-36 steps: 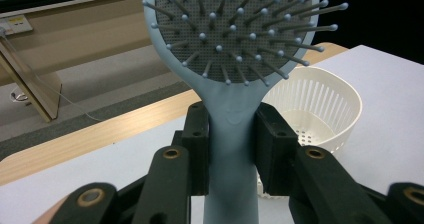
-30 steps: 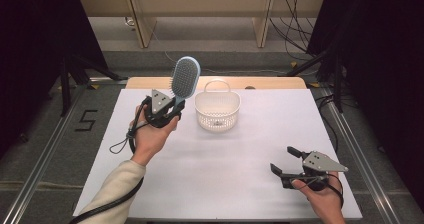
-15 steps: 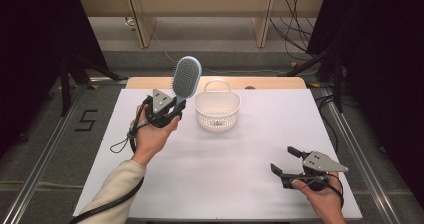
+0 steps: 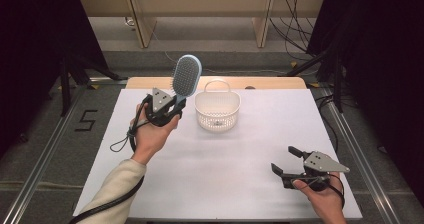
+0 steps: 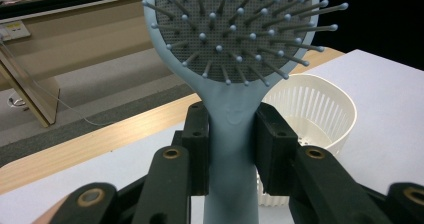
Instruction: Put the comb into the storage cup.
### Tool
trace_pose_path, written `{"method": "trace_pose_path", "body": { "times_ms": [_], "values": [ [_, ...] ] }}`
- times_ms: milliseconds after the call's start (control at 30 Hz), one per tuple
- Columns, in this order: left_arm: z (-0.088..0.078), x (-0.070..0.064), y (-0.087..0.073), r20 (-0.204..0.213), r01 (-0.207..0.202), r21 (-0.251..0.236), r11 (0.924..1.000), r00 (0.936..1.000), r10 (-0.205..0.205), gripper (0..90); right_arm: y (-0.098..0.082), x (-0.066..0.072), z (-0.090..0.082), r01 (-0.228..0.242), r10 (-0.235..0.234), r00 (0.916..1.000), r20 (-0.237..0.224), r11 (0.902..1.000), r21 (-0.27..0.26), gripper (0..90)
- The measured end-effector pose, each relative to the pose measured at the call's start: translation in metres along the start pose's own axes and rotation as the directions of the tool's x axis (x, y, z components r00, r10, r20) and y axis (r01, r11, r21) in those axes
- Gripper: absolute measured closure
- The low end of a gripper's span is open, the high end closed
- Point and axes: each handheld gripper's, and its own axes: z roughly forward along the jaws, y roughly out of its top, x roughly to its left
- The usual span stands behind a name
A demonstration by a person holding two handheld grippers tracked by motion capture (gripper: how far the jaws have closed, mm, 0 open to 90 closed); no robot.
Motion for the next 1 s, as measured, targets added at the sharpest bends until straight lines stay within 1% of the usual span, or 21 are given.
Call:
{"method": "trace_pose_path", "body": {
  "times_ms": [667,1000],
  "values": [
    [0.0034,-0.0045,0.005,0.008,-0.003,-0.011,0.9999,1.0,0.003,69.7,0.0,-0.0002,-0.0003,0.002,-0.002,1.0,0.0,1.0,0.0,15.9],
    [0.0035,-0.0051,0.0067,0.003,-0.012,-0.018,0.9998,0.9999,0.012,69.7,0.0,-0.0001,-0.0003,0.002,-0.002,1.0,0.0,1.0,0.001,15.9]
  ]
}}
